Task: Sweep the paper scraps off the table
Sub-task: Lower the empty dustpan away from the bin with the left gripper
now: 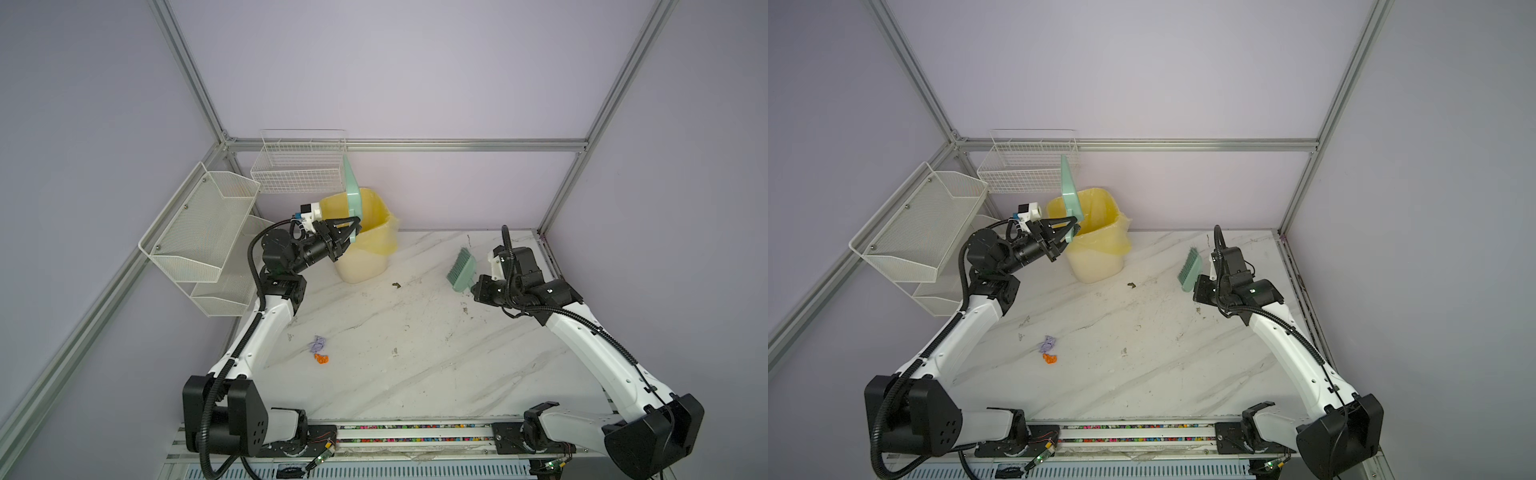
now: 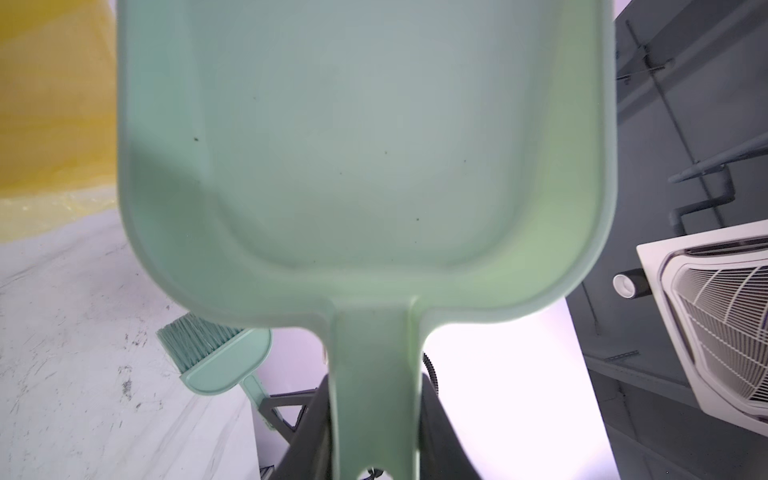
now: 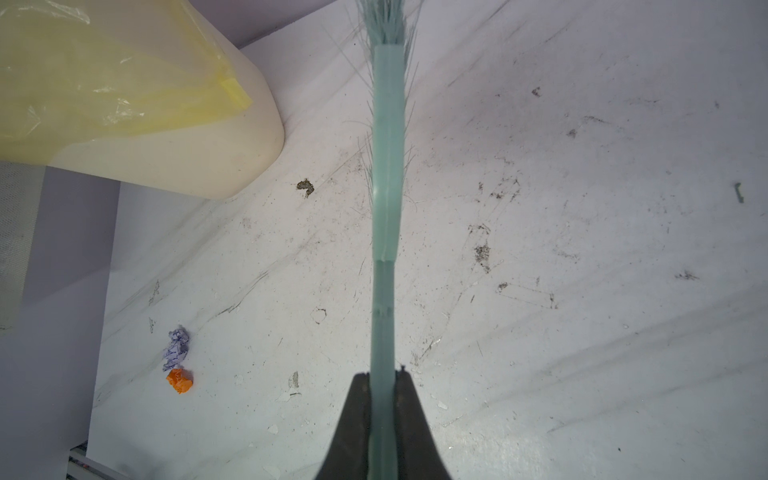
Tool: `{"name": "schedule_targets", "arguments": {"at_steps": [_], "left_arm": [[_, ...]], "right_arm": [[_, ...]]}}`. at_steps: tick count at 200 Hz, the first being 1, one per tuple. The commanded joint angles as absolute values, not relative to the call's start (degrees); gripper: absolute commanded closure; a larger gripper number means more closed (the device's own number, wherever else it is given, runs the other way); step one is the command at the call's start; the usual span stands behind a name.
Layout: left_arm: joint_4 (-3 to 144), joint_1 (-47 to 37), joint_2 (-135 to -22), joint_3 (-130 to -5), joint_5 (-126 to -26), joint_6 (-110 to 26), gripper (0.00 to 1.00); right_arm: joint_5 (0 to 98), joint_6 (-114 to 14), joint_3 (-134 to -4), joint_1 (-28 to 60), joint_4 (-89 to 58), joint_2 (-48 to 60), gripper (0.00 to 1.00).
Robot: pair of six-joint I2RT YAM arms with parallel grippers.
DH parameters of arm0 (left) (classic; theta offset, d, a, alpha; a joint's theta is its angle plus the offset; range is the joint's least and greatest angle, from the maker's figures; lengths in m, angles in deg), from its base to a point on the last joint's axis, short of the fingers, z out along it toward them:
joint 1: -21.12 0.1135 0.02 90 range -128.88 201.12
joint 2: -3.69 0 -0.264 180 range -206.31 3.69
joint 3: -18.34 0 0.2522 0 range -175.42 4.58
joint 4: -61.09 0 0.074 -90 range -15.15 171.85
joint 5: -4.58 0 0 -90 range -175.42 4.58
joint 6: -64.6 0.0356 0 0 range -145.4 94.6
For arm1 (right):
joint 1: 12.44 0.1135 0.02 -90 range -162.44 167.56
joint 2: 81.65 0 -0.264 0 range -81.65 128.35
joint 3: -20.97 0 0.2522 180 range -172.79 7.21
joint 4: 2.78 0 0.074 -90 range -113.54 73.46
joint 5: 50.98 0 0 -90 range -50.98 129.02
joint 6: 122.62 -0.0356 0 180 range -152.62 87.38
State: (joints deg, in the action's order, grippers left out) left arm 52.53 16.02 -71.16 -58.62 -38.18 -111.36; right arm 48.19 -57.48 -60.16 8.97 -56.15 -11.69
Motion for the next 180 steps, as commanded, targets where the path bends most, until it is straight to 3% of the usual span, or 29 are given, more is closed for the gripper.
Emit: {"name": "schedule_targets", "arguments": {"at_steps": [1,71,180], "left_arm": [[67.8,14.4,-67.4,-62.3,-41.0,-96.7,0.84],[98.3,10.4,-57.1,-63.2,-54.3,-72.8,0.84],[112.3,7.1,-55.6,-53.2,-66.9,-63.4,0.85]], "right_arm": [[49.4,-58.2,-60.9,8.8,-54.2,-12.8,1.00],[51.8,-59.5,-59.4,8.8,-48.2,-12.6,1.00],[53.9,-60.2,-52.9,8.8,-45.9,-14.5,1.00]]}}
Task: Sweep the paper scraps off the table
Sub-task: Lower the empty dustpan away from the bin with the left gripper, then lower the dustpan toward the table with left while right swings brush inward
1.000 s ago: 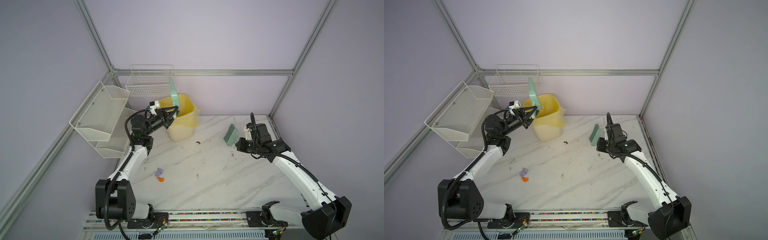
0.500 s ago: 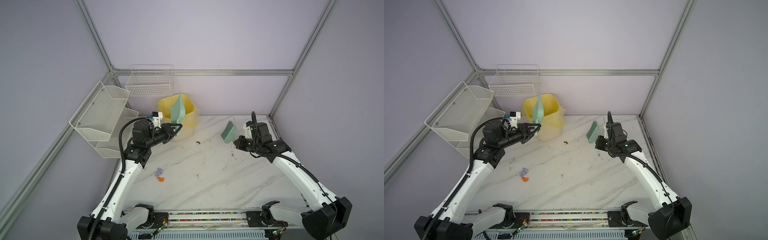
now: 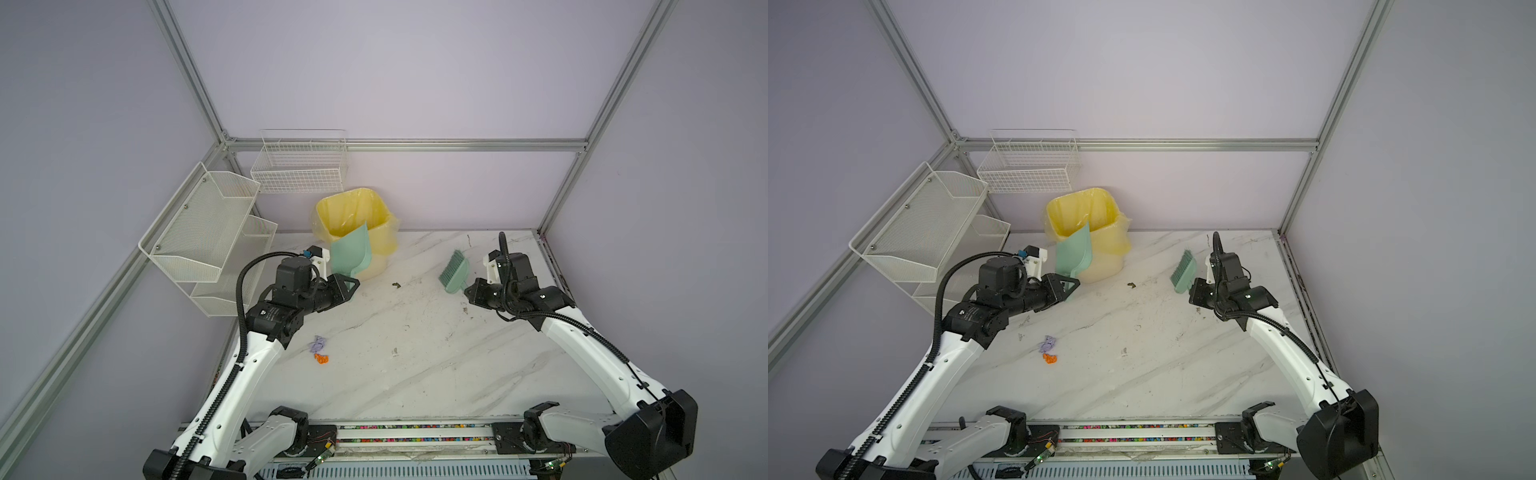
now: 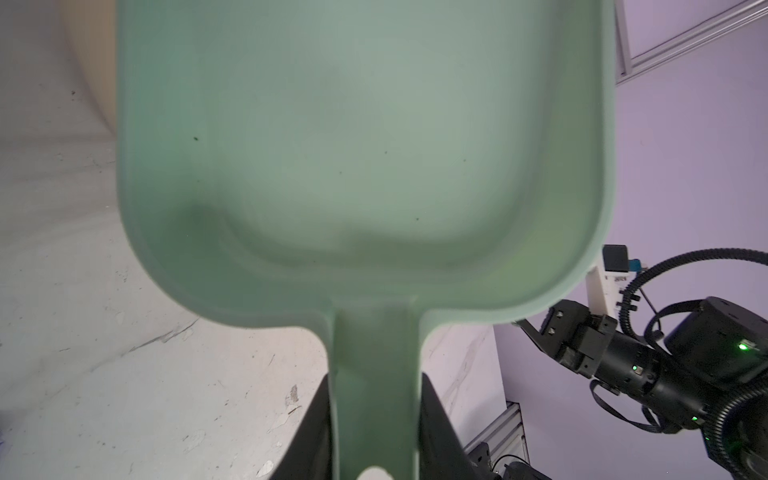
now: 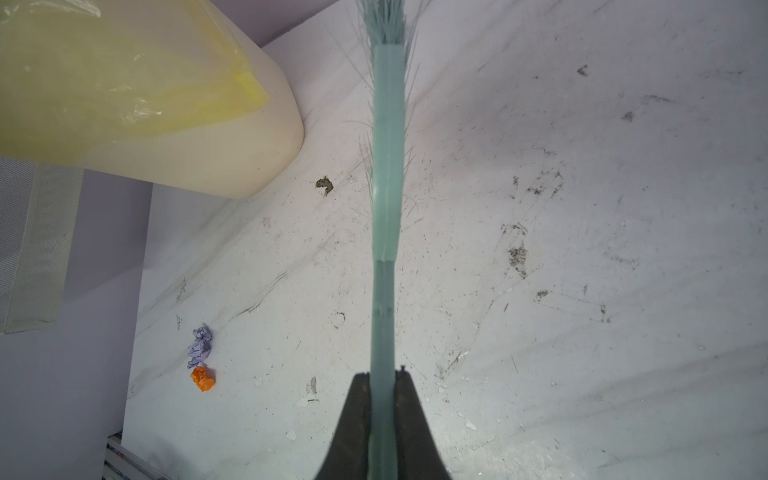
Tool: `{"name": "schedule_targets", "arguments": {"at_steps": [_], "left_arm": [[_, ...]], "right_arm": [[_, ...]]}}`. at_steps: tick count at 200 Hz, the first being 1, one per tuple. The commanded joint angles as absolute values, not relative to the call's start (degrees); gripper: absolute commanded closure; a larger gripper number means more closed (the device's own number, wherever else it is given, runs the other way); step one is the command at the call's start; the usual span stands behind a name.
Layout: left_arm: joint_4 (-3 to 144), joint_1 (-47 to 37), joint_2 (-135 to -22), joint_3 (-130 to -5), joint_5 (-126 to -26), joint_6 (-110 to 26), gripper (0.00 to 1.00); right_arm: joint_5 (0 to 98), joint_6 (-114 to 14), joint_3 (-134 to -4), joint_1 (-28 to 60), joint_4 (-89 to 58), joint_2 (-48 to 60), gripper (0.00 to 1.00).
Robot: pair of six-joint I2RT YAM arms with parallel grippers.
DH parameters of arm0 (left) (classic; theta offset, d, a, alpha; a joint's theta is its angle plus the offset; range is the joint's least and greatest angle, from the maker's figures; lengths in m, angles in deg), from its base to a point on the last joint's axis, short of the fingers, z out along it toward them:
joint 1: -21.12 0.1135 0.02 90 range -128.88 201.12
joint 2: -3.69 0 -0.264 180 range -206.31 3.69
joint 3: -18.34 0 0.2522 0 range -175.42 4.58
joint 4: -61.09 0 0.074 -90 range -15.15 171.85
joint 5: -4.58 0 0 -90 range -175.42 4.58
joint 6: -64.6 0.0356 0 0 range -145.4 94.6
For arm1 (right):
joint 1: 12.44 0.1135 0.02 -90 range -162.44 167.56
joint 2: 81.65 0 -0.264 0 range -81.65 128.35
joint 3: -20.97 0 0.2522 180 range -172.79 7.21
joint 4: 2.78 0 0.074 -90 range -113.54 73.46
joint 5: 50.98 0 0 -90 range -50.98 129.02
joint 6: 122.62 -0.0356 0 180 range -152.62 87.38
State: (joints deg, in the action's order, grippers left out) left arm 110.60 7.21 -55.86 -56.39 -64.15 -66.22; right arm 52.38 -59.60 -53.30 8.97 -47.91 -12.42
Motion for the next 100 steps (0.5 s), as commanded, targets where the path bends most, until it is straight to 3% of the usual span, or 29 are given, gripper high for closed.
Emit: {"name": "schedule_targets", "arguments": {"at_steps": [1,62,100], "left_arm": [[112.3,7.1,-55.6,-53.1,-66.9,-63.4,0.85],[112.4,7.2,-55.4,-48.6,-73.1,-64.2,0.85],[112.4,8.3,-58.7,-48.9,-73.6,-64.1,0.85]], "right_arm": [[53.9,-60.3,-52.9,8.8,-45.9,-14.5,1.00],[62.8,-71.6,-46.3,10.5,-37.1,-19.0,1.00],[60.3,-77.0,-44.2,21.5,-32.1,-17.2,1.00]]}}
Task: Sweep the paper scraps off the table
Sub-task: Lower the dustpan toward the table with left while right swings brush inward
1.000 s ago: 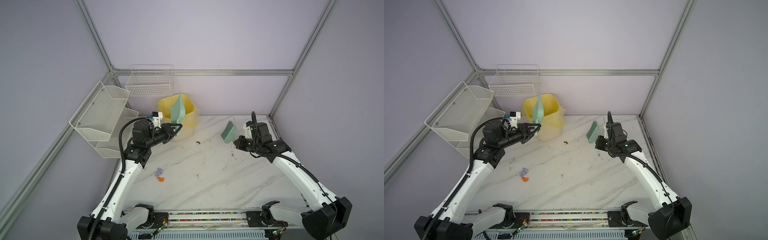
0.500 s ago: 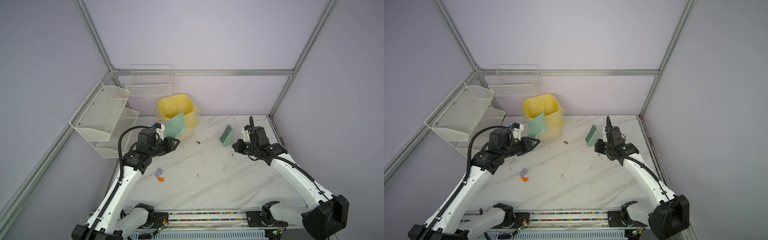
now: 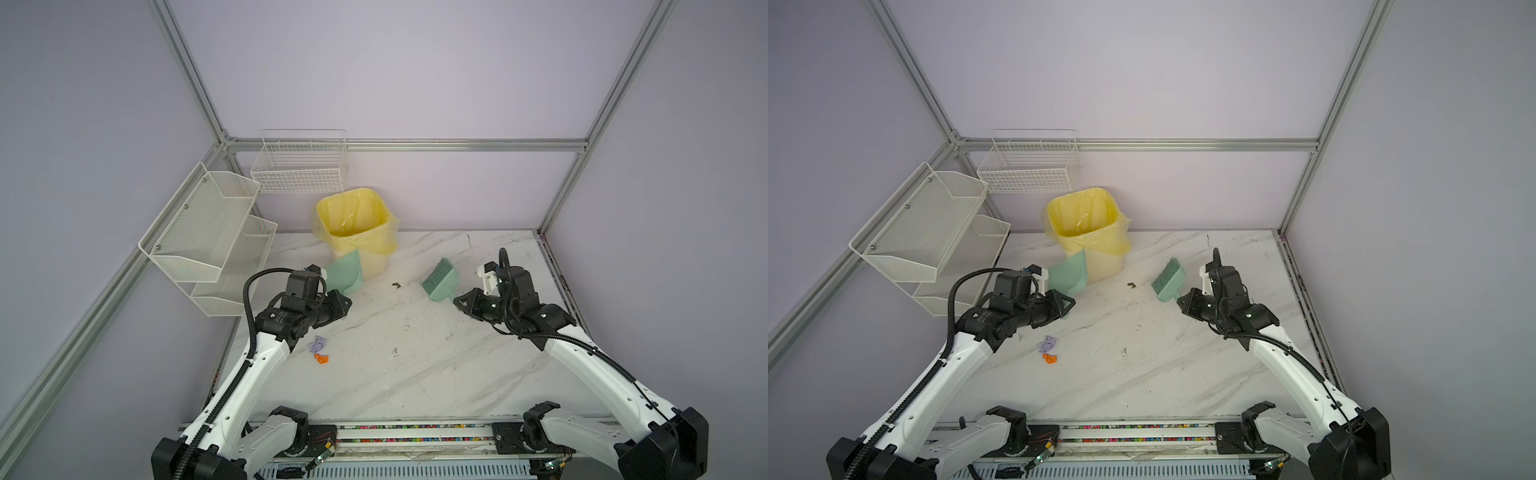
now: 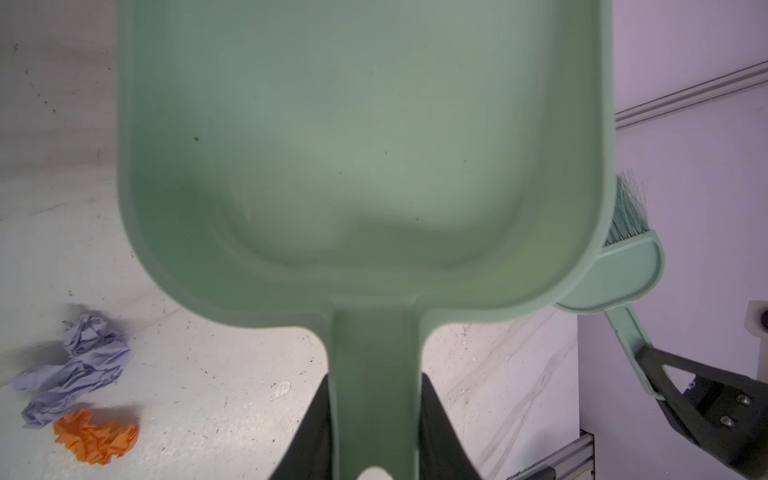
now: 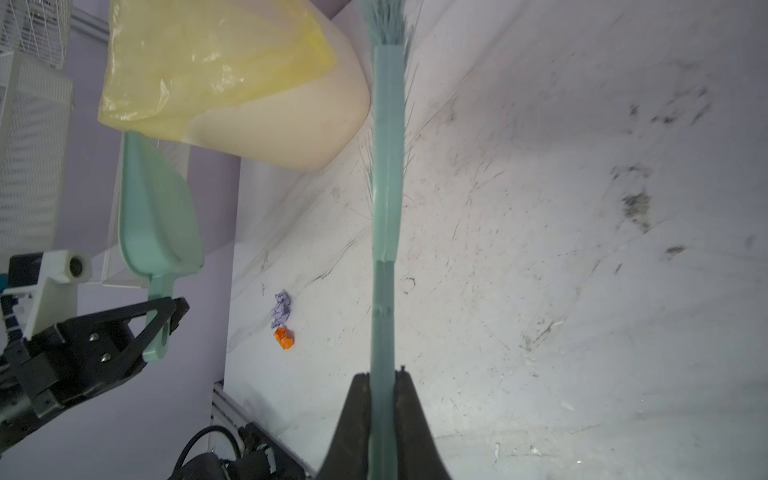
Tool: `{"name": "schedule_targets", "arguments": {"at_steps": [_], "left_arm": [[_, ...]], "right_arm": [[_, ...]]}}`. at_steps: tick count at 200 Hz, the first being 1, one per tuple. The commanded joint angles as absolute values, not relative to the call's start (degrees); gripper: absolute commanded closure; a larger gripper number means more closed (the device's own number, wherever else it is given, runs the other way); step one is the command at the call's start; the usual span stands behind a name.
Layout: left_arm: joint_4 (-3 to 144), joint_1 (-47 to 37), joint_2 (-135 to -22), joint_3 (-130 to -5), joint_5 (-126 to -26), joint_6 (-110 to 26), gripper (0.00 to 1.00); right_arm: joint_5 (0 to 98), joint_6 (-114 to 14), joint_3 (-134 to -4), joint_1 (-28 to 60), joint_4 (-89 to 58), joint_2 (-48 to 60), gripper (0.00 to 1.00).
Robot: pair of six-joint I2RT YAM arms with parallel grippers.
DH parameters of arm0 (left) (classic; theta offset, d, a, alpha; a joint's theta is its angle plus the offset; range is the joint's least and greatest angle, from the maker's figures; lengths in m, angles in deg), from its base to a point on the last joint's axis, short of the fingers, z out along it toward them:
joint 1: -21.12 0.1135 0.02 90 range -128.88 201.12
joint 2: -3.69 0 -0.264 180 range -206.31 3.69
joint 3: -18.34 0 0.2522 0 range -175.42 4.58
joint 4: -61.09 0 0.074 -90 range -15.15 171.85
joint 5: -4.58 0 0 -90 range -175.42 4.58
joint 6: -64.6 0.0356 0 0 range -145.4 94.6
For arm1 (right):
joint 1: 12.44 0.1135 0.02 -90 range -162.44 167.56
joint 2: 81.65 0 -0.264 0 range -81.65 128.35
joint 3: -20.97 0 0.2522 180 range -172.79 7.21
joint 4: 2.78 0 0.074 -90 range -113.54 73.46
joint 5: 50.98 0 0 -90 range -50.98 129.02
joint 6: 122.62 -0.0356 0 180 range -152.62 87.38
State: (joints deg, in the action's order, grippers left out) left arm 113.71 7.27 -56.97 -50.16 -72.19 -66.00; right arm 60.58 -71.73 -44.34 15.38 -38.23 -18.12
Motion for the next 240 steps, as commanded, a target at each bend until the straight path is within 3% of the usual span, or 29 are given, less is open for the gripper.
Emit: {"name": "schedule_targets", "arguments": {"at_steps": [1,111,240], "left_arm": [[112.4,8.4,-58.8,-48.9,-73.6,-64.1,0.85],[118.5,14.5,-64.6,-54.0,-75.8,-61.2,0.86],[123.2,18.0,-61.8,-58.0,-81.7,-56.2,0.85]], "right_arm": [[60.3,-77.1,-44.3,21.8,-32.0,-17.1,1.00],[62.7,-86.5,-43.5,37.7,-14.5,-4.5,1.00],[62.5,-82.8,-63.0,51.6,-18.2,17.5,1.00]]}}
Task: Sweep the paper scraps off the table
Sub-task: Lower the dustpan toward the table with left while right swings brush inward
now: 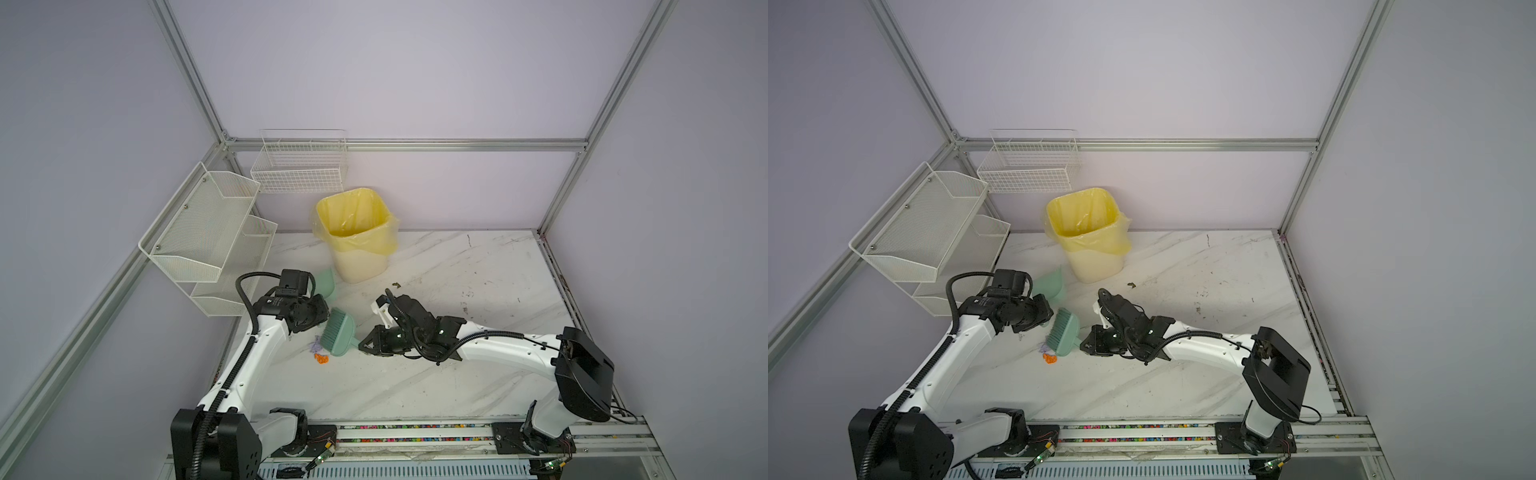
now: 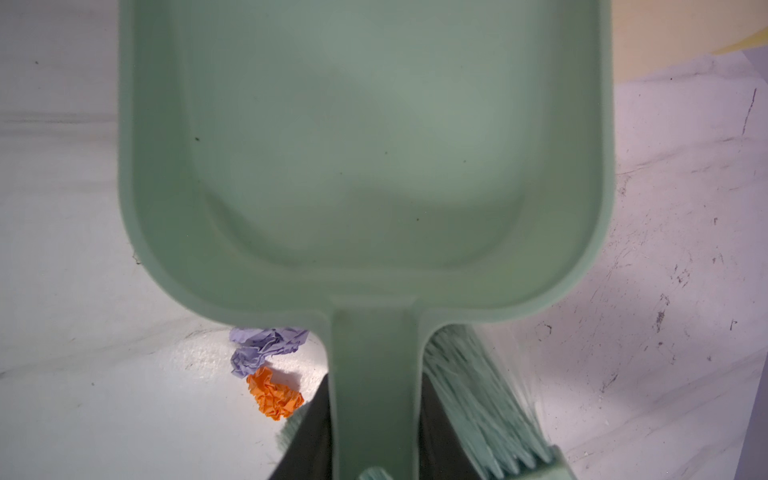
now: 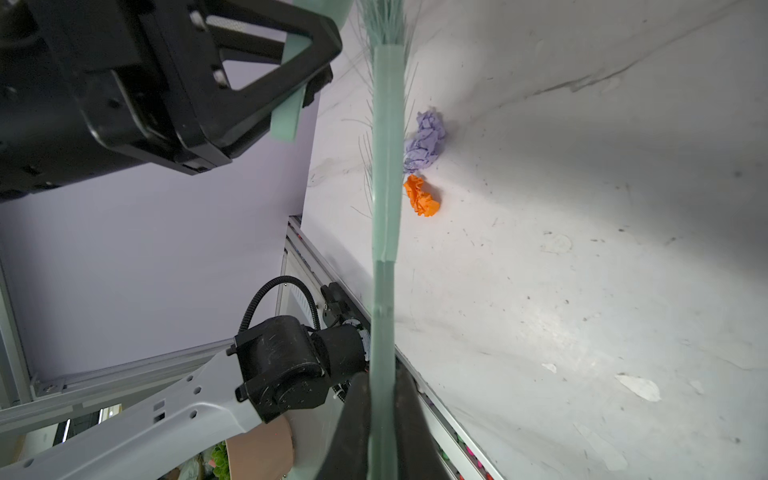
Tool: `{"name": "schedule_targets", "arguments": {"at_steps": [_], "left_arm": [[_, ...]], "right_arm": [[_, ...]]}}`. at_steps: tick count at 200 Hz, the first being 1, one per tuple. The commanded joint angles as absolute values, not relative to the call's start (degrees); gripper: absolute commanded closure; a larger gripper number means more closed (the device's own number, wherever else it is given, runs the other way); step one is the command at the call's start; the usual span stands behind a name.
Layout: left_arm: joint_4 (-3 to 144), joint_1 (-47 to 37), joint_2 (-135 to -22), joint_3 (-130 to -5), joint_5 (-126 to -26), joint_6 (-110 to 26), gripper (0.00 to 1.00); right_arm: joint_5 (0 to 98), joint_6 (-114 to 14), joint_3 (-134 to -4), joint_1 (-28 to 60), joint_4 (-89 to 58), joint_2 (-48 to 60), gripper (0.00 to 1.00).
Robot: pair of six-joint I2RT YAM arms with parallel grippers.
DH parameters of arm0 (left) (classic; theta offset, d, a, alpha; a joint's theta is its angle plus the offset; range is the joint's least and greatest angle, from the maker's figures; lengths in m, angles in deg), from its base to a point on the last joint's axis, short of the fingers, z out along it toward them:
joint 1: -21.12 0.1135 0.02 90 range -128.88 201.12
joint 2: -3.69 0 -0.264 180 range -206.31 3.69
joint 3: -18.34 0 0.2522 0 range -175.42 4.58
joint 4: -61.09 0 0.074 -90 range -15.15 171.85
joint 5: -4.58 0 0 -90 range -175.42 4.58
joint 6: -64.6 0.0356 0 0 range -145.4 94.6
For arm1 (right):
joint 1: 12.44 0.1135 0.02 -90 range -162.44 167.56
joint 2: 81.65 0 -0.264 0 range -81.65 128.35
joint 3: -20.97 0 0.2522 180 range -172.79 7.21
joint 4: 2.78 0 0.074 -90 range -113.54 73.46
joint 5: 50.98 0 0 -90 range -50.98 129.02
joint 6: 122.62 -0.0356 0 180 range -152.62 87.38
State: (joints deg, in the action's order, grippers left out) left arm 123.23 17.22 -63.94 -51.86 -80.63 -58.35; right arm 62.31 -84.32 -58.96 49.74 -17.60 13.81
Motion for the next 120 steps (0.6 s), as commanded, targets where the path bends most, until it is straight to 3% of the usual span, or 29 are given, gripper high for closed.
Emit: {"name": "schedule_targets", "arguments": {"at_steps": [1,77,120], "left_arm": [[123.2,18.0,-61.8,-58.0,-81.7,-56.2,0.85],[124.8,18.5,-59.3,-58.3,-81.3,-55.9,0.85],[125.3,18.4,-59.5,-57.8,-76.7,-54.4,0.84]], "right_arm": [[62.3,-82.7,-63.2,51.7,-18.3,17.7,1.00],[65.9,-79.5,-77.0,54.4,-23.4,31.6,1.00],[66.0,-80.2,-72.9,50.5,-25.6,32.0,1.00]]}}
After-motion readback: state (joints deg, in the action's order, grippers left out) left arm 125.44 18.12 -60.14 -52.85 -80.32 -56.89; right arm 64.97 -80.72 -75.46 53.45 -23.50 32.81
